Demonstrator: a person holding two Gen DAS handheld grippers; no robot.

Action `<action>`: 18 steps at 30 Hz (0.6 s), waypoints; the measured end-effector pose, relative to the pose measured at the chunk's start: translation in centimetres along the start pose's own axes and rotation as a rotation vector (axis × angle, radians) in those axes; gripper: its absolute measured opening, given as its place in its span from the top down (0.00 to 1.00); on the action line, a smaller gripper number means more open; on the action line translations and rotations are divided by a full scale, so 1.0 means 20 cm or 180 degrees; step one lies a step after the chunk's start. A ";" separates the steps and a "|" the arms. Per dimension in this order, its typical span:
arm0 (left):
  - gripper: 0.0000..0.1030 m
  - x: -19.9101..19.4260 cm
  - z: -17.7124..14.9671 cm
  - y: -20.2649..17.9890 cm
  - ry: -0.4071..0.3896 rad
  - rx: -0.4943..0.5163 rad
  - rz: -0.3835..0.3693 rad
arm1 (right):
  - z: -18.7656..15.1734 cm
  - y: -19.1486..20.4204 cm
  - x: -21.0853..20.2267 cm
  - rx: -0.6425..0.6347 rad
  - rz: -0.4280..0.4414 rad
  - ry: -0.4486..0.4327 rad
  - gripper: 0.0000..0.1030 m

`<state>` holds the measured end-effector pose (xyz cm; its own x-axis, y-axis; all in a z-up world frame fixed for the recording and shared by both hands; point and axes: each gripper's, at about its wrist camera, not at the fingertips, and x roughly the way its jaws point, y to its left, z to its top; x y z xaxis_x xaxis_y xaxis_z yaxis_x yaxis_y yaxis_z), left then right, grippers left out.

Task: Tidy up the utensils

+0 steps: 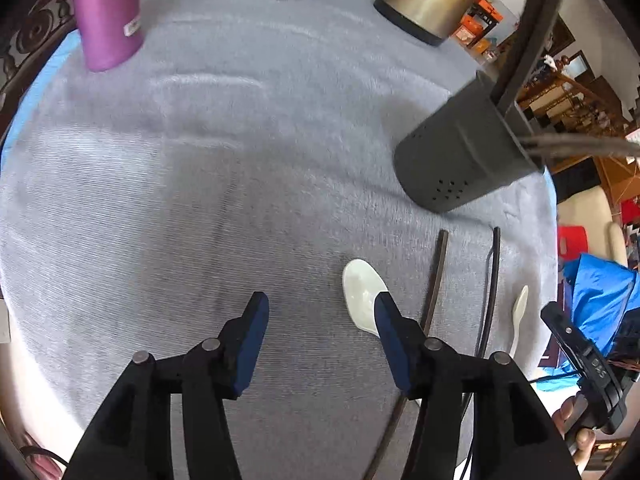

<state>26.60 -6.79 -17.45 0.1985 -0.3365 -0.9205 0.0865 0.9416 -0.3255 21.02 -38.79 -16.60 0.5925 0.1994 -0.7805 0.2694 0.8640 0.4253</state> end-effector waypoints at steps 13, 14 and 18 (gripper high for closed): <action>0.92 0.16 0.03 -0.25 -0.0272 0.0464 0.0590 | -0.01 0.08 0.21 -0.0518 -0.0817 0.0230 0.65; 0.93 0.16 0.03 -0.25 -0.0288 0.0496 0.0585 | -0.01 0.09 0.22 -0.0570 -0.0867 0.0225 0.80; 0.96 0.17 0.07 -0.22 -0.0304 0.0519 0.0452 | -0.01 0.12 0.21 -0.0591 -0.0785 0.0265 0.90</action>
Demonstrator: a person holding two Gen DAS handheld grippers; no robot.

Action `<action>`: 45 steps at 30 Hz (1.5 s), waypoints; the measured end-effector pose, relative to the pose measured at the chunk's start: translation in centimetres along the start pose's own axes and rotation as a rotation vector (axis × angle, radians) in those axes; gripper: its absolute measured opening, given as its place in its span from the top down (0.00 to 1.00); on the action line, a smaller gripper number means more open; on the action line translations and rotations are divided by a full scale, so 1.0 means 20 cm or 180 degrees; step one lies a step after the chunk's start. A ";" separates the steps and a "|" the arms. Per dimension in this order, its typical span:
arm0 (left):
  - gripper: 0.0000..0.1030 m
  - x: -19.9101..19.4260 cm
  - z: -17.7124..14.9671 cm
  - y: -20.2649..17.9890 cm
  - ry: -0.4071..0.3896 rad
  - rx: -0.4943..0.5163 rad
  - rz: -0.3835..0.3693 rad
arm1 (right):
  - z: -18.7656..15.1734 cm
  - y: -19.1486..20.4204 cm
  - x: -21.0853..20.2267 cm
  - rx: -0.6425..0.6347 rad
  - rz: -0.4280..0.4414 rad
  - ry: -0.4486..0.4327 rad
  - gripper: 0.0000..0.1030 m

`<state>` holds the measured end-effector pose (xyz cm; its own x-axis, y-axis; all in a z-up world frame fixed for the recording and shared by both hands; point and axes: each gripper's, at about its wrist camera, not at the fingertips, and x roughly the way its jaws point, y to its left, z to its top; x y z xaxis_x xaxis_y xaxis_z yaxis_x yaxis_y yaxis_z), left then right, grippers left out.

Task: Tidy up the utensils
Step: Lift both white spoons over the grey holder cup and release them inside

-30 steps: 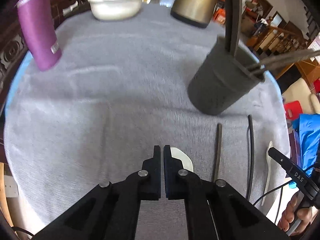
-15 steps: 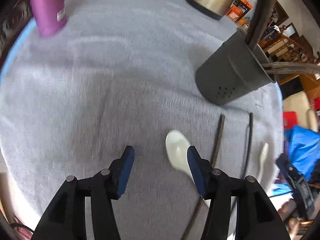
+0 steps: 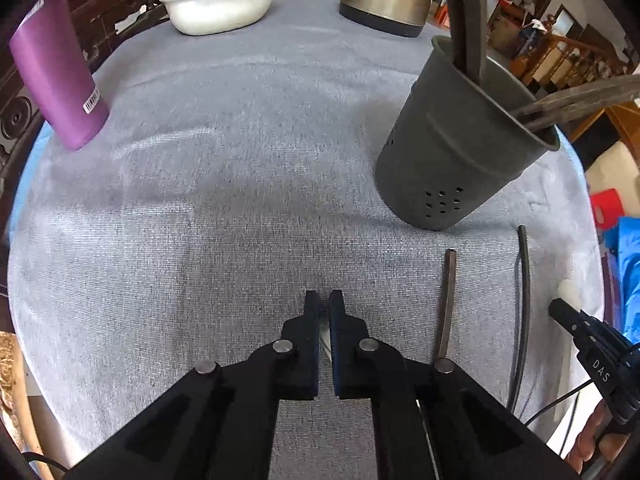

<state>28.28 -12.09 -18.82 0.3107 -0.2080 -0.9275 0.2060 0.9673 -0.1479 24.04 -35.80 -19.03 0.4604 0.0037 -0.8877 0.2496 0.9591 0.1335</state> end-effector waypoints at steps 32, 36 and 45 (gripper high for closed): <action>0.98 -1.09 0.61 -0.17 -0.2257 0.0342 -0.0050 | 0.58 0.47 -0.42 0.0535 0.1942 -0.2339 0.90; 0.98 -1.01 0.67 -0.21 -0.2283 0.0245 0.0094 | 0.63 0.51 -0.37 0.0503 0.1817 -0.2454 0.90; 0.98 -0.75 0.72 -0.23 -0.1958 0.0151 0.0124 | 0.64 0.54 -0.25 0.0337 0.1558 -0.2424 0.89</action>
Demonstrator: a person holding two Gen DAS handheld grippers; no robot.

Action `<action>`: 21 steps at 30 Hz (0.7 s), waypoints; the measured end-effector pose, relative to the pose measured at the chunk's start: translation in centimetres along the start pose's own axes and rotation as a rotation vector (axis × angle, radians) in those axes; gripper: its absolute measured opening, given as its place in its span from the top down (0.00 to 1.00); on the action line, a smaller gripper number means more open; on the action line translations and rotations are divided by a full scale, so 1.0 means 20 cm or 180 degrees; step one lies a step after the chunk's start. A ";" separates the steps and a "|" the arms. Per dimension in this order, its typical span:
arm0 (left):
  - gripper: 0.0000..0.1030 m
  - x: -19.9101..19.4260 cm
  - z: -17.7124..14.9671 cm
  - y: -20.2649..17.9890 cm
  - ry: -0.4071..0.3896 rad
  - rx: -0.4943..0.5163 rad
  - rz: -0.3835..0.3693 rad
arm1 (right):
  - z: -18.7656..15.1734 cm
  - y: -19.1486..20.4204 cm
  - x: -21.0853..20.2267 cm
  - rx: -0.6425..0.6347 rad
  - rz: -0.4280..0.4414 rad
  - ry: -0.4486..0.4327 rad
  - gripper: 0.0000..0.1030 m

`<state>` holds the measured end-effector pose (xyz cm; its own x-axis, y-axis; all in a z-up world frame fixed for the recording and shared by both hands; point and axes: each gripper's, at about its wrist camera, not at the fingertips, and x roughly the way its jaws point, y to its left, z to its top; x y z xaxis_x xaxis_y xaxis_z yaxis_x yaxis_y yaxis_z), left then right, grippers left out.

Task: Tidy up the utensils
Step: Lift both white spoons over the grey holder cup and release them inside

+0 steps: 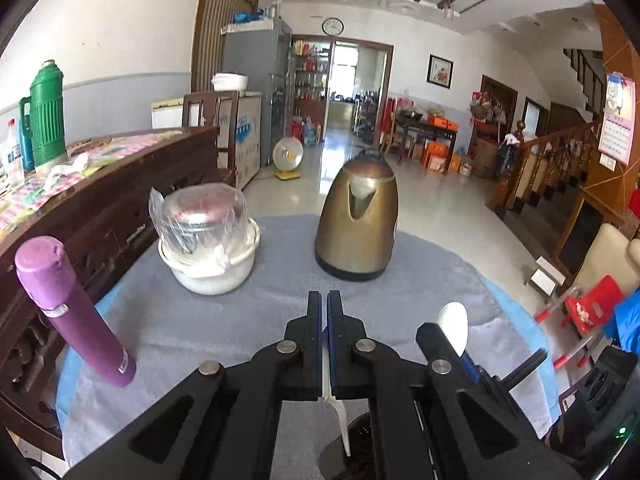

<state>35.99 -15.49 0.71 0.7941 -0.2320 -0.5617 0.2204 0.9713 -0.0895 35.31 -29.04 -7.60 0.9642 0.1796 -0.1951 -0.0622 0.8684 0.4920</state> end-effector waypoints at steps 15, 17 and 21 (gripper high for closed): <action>0.98 -0.05 -0.06 0.11 0.0180 -0.0163 -0.0118 | -0.01 -0.01 -0.01 -0.0045 -0.0057 0.0069 0.89; 0.98 -0.11 -0.06 0.13 0.0132 -0.0195 -0.0125 | 0.00 0.00 -0.03 -0.0047 -0.0061 0.0054 0.88; 0.98 -0.28 -0.05 0.17 -0.0048 -0.0199 -0.0082 | 0.02 0.01 -0.07 -0.0049 -0.0060 0.0082 0.88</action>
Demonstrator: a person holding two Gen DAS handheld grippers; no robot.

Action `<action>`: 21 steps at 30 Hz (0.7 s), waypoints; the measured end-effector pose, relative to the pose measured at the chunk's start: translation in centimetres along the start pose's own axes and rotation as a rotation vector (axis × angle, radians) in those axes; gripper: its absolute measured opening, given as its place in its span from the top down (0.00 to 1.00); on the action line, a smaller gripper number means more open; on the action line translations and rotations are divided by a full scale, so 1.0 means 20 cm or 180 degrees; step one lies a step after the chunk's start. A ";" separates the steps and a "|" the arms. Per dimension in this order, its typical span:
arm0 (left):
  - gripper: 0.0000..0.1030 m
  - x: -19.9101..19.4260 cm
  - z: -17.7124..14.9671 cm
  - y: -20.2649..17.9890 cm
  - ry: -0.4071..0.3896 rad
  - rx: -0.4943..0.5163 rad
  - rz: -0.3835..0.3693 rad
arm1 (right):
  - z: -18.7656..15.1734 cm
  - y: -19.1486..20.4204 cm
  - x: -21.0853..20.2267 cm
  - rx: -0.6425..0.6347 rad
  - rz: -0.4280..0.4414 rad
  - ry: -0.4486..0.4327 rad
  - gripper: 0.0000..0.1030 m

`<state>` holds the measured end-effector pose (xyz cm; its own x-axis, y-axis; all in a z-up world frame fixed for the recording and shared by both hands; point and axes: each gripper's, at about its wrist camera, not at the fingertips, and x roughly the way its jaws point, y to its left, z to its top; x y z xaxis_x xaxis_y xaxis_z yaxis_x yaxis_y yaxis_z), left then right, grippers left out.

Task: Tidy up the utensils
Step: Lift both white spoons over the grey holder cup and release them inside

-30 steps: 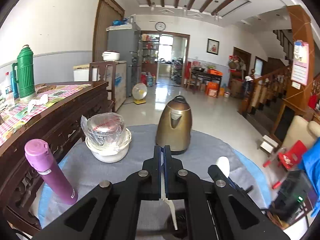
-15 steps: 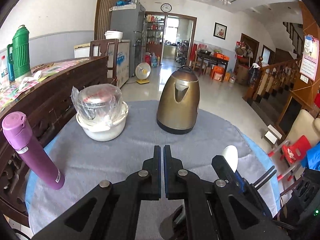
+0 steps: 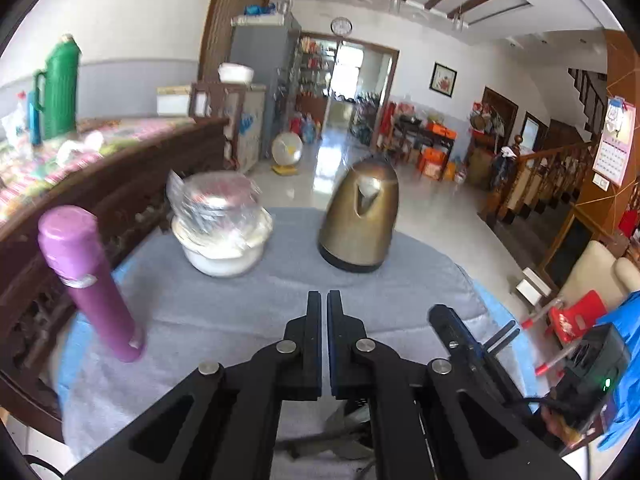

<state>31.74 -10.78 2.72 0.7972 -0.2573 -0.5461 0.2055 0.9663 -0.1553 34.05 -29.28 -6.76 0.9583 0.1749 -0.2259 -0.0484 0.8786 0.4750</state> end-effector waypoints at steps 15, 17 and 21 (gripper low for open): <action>0.44 -0.39 -0.38 0.20 -0.0006 0.0421 0.0482 | 0.12 0.10 -0.76 -0.0411 0.0090 -0.0437 0.88; 0.44 -0.39 -0.45 0.21 0.0153 0.0428 0.0476 | 0.08 0.07 -0.82 -0.0393 0.0051 -0.0289 0.88; 0.41 -0.36 -0.58 0.18 0.0404 0.0483 0.0568 | -0.07 -0.03 -0.85 -0.0374 -0.0123 0.0198 0.87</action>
<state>20.16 -5.57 -3.50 0.7529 -0.0729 -0.6541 0.1585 0.9847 0.0727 17.34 -32.22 -4.38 0.9409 0.1639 -0.2962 -0.0479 0.9306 0.3629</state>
